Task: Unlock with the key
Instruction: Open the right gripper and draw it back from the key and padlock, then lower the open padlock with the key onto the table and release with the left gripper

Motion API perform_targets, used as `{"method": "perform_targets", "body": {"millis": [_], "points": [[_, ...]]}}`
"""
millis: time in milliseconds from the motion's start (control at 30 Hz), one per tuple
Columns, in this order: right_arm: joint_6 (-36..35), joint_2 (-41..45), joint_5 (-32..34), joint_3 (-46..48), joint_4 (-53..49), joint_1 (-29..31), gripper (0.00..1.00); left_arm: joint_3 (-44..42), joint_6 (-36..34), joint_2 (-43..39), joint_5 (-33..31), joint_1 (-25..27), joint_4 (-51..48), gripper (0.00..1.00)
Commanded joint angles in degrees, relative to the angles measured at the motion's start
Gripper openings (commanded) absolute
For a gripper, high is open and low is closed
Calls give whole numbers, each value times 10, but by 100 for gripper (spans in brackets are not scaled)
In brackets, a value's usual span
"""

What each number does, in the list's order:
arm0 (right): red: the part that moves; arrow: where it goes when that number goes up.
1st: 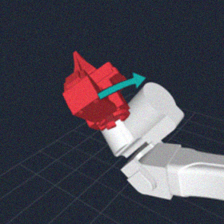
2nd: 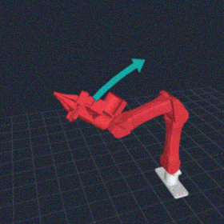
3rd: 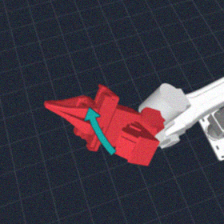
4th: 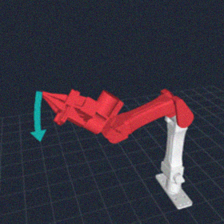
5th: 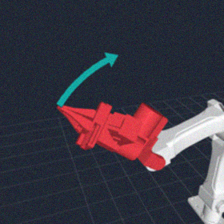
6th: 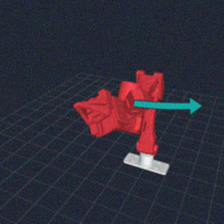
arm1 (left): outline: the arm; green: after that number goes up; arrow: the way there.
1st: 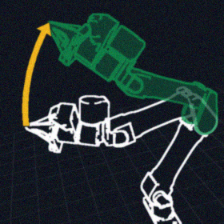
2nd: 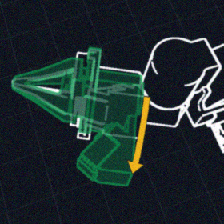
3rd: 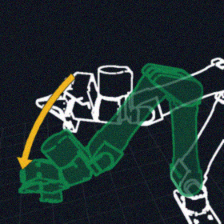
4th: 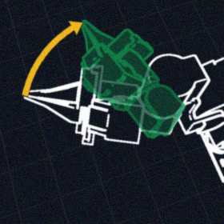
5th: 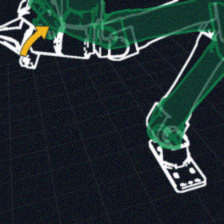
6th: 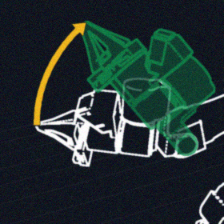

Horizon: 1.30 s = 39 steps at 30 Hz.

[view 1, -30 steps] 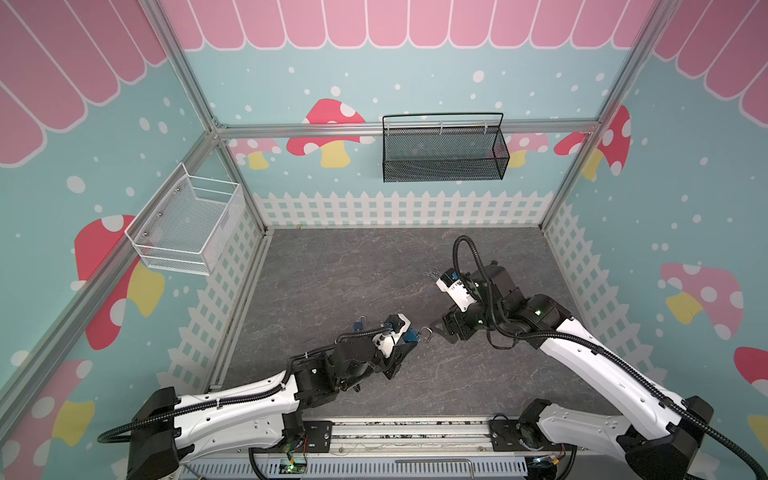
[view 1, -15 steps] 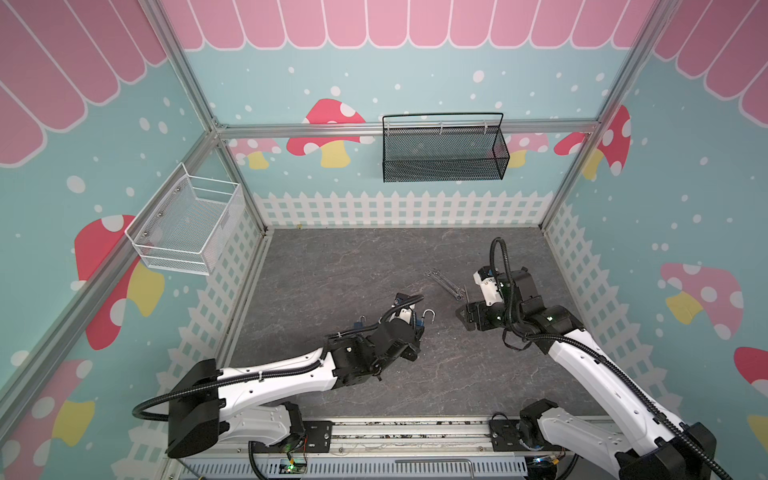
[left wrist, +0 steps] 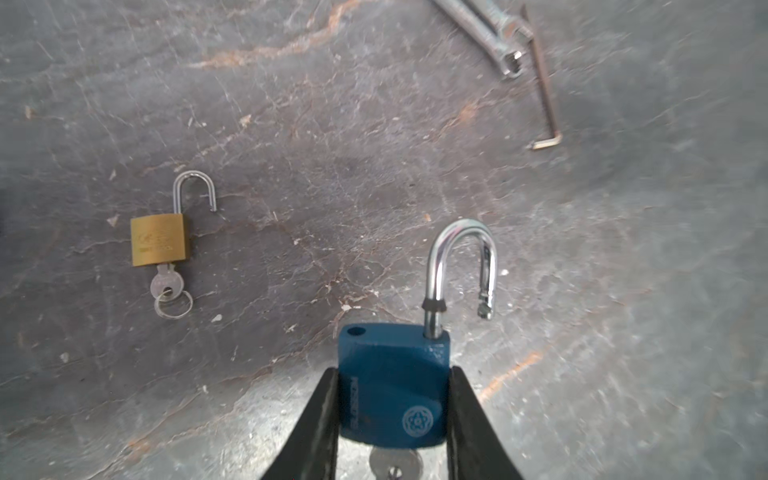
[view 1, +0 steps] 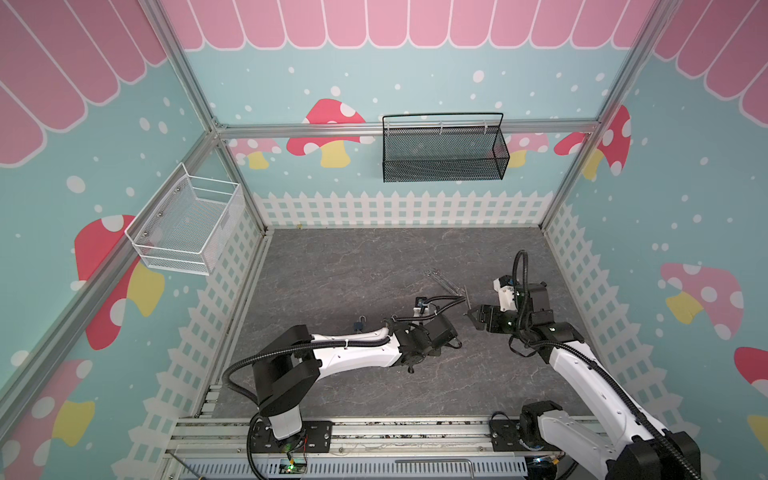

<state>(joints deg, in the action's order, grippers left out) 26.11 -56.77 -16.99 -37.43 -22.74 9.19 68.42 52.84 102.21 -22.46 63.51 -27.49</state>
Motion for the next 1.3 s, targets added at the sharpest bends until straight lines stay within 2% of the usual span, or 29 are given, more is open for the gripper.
{"method": "perform_targets", "body": {"millis": [0, 133, 567, 633, 800, 900, 1067, 1133, 1200, 1267], "points": [[7, 6, -40, 18, 33, -16, 89, 25, 39, 22, -11, -16, -18, 0], [7, 1, -72, 30, 45, -28, 88, 45, 35, 59, 16, -29, -19, 0], [9, -14, -98, 36, 65, -45, 88, 58, 43, 110, 56, -37, -8, 0], [11, -13, -100, 38, 69, -46, 88, 55, 46, 112, 60, -40, -6, 3], [12, -14, -97, 39, 72, -47, 88, 44, 55, 107, 67, -47, -1, 23], [12, -17, -91, 36, 74, -49, 88, 37, 58, 92, 72, -51, 5, 42], [18, -21, -74, 23, 77, -51, 88, 31, 50, 43, 73, -57, 10, 61], [14, -20, -56, 15, 81, -51, 89, 25, 44, 7, 62, -61, 9, 65], [7, -16, -23, 9, 90, -54, 90, 12, 28, -35, 45, -69, 9, 73], [5, -9, 31, 9, 111, -57, 93, -8, 7, -88, 1, -86, 6, 84]]}}
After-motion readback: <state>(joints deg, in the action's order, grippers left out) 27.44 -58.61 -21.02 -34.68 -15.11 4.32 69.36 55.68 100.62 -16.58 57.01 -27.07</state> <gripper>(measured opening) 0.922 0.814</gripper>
